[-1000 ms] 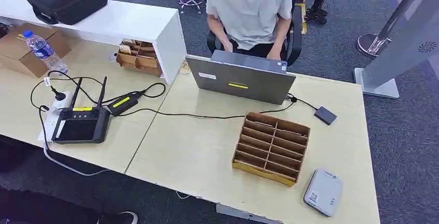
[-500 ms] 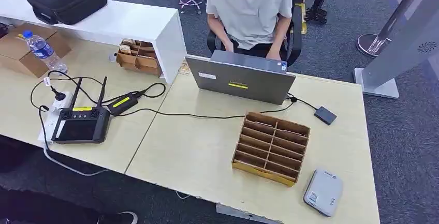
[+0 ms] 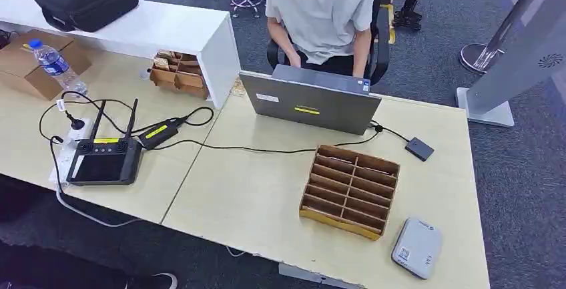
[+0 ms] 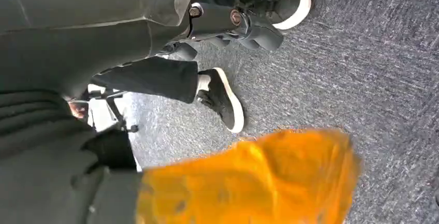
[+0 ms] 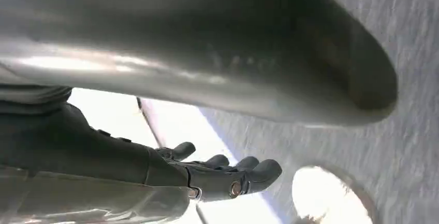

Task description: Pass the card to the sensor for recognition and then transmit it.

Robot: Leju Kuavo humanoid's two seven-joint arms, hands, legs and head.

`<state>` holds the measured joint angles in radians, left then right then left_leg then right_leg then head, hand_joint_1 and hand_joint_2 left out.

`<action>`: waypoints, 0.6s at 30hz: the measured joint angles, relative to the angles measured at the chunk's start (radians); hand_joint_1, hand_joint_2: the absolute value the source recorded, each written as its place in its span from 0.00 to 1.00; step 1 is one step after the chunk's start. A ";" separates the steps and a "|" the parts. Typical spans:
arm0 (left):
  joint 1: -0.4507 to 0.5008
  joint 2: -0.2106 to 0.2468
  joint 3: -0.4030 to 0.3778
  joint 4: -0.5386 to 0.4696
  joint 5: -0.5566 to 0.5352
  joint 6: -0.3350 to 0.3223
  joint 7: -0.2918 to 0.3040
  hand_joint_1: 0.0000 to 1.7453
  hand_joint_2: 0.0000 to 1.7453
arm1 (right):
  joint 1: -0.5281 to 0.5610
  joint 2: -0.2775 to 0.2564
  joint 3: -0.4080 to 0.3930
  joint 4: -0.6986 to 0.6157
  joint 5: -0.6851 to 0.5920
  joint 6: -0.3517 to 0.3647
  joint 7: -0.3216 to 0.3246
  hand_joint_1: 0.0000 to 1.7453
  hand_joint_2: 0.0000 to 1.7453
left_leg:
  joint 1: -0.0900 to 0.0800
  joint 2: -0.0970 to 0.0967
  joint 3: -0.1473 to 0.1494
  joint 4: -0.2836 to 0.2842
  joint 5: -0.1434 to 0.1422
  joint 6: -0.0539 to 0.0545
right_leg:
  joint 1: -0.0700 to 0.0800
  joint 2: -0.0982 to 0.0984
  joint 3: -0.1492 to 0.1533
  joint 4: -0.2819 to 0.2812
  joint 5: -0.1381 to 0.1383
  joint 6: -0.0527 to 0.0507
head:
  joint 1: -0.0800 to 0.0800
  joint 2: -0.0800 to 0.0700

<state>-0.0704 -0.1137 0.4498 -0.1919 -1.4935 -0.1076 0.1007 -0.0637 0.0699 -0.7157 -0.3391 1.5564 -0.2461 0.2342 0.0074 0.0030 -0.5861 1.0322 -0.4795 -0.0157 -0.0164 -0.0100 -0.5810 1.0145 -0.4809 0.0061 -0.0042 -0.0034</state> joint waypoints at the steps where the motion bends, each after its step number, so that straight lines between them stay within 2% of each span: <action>1: 0.001 0.000 0.000 0.000 -0.002 -0.001 0.000 0.00 0.00 | -0.006 -0.013 0.001 -0.005 0.000 -0.014 0.000 0.00 0.00 | 0.000 0.000 0.000 0.000 0.000 0.000 | 0.000 0.000 0.000 0.000 0.000 0.000 | 0.000 0.000; 6: 0.005 0.000 0.000 0.000 -0.009 -0.009 -0.001 0.00 0.00 | -0.039 -0.083 -0.006 -0.030 0.000 -0.045 -0.006 0.00 0.00 | 0.000 0.000 0.000 0.001 0.000 0.000 | 0.000 0.000 0.000 0.000 0.000 0.000 | 0.000 0.000; 9: 0.005 0.000 0.000 0.000 -0.016 -0.010 -0.002 0.00 0.00 | -0.042 -0.098 -0.011 -0.033 0.000 -0.046 -0.008 0.00 0.00 | 0.000 0.000 0.000 0.001 0.000 0.000 | 0.000 -0.001 0.000 0.000 0.000 0.000 | 0.000 0.000; 13: 0.005 -0.003 0.000 0.000 -0.019 -0.009 -0.002 0.00 0.00 | -0.031 -0.093 -0.012 -0.023 0.000 -0.033 -0.001 0.00 0.00 | 0.001 0.000 0.000 0.000 0.000 0.000 | 0.001 0.000 0.000 0.000 0.000 0.000 | 0.000 0.000; 18: 0.004 -0.008 0.000 0.000 -0.024 -0.008 -0.002 0.00 0.00 | 0.000 -0.055 -0.002 0.015 0.000 0.004 0.042 0.00 0.00 | 0.003 0.000 0.000 0.000 -0.001 -0.002 | 0.003 0.000 0.000 0.000 -0.002 -0.003 | -0.001 0.000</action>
<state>-0.0668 -0.1217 0.4498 -0.1919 -1.5175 -0.1156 0.0992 -0.0633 0.0152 -0.7180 -0.3243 1.5564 -0.2419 0.2762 0.0102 0.0027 -0.5856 1.0322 -0.4809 -0.0180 -0.0135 -0.0103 -0.5814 1.0146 -0.4826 0.0034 -0.0050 -0.0034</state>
